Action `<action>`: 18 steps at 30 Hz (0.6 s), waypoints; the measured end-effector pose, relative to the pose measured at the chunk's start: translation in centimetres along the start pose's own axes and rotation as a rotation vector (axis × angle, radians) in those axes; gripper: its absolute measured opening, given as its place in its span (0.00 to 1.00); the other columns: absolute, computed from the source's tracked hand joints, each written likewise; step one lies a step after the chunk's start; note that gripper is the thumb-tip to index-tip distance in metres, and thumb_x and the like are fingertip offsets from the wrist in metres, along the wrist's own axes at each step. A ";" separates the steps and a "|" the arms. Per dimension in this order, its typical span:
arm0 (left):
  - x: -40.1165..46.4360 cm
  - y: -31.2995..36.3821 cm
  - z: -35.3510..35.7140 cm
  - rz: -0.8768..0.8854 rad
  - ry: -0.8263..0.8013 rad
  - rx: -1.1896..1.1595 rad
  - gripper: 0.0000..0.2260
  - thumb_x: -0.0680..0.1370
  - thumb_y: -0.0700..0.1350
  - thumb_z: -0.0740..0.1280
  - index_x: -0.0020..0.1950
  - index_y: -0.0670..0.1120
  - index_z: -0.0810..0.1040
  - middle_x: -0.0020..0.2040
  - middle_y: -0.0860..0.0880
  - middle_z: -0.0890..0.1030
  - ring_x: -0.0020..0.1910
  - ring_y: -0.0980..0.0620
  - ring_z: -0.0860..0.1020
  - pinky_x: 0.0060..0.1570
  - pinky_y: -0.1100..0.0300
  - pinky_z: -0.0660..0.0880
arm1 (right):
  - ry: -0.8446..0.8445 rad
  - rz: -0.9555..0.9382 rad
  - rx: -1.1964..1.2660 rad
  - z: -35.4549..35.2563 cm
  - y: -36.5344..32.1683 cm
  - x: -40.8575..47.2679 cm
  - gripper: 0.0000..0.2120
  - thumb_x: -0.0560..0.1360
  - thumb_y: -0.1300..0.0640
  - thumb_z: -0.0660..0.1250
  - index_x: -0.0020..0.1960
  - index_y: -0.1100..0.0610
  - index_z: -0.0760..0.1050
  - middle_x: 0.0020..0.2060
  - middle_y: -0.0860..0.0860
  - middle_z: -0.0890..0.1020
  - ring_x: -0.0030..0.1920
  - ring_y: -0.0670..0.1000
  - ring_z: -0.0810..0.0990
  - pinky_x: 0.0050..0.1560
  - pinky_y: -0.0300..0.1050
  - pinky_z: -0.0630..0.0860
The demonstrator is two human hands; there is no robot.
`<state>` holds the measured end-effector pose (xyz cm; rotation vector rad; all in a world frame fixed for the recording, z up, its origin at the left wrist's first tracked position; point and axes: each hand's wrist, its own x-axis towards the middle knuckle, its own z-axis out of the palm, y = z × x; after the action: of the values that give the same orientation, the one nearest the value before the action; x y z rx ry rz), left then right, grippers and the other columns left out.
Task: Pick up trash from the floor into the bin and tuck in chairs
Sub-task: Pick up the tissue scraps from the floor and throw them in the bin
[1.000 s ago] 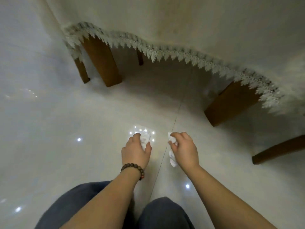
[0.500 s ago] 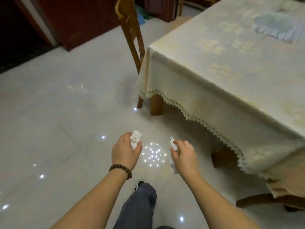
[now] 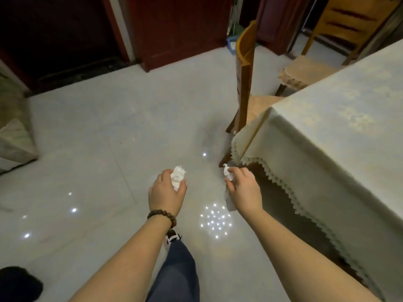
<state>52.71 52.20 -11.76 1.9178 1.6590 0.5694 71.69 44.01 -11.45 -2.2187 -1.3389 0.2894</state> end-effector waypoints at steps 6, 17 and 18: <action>15.8 -0.6 -3.8 0.007 0.012 0.014 0.16 0.76 0.51 0.65 0.59 0.45 0.73 0.53 0.46 0.78 0.49 0.45 0.76 0.49 0.50 0.74 | 0.019 -0.015 0.003 4.2 -6.8 14.0 0.13 0.76 0.53 0.65 0.59 0.56 0.75 0.51 0.55 0.77 0.51 0.56 0.75 0.51 0.53 0.75; 37.8 1.0 -3.9 0.044 0.003 -0.004 0.15 0.76 0.51 0.65 0.59 0.45 0.72 0.52 0.46 0.78 0.47 0.45 0.76 0.49 0.48 0.75 | 0.041 0.004 0.020 9.0 -11.9 34.6 0.13 0.77 0.54 0.63 0.60 0.56 0.74 0.51 0.54 0.77 0.52 0.54 0.74 0.49 0.48 0.74; 40.0 1.4 -3.4 0.054 -0.002 -0.002 0.15 0.76 0.51 0.65 0.60 0.45 0.72 0.52 0.46 0.78 0.47 0.45 0.76 0.49 0.48 0.75 | 0.050 0.002 0.031 9.5 -11.9 36.7 0.13 0.77 0.54 0.64 0.60 0.57 0.74 0.51 0.54 0.77 0.52 0.54 0.74 0.50 0.48 0.73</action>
<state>57.81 92.01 -9.44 1.9659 1.6091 0.5905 76.44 83.43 -9.85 -2.1874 -1.2974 0.2520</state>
